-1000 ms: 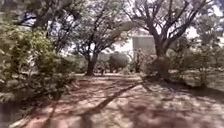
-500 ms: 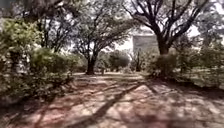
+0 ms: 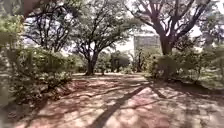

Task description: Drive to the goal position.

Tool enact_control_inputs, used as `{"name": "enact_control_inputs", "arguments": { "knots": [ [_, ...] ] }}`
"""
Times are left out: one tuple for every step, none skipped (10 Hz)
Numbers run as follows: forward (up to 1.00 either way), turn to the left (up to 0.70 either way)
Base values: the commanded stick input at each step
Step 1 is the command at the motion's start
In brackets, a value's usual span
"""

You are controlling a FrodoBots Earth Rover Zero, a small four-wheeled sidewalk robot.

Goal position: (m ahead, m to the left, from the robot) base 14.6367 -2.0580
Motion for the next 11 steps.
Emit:
{"name": "enact_control_inputs", "arguments": {
  "knots": [
    [0.70,0.00],
    [0.70,0.00],
    [0.70,0.00],
    [0.70,0.00],
    [0.70,0.00],
    [0.70,0.00],
    [0.70,0.00],
    [0.70,0.00],
    [0.70,0.00],
    [0.70,0.00],
    [0.70,0.00]
  ]
}}
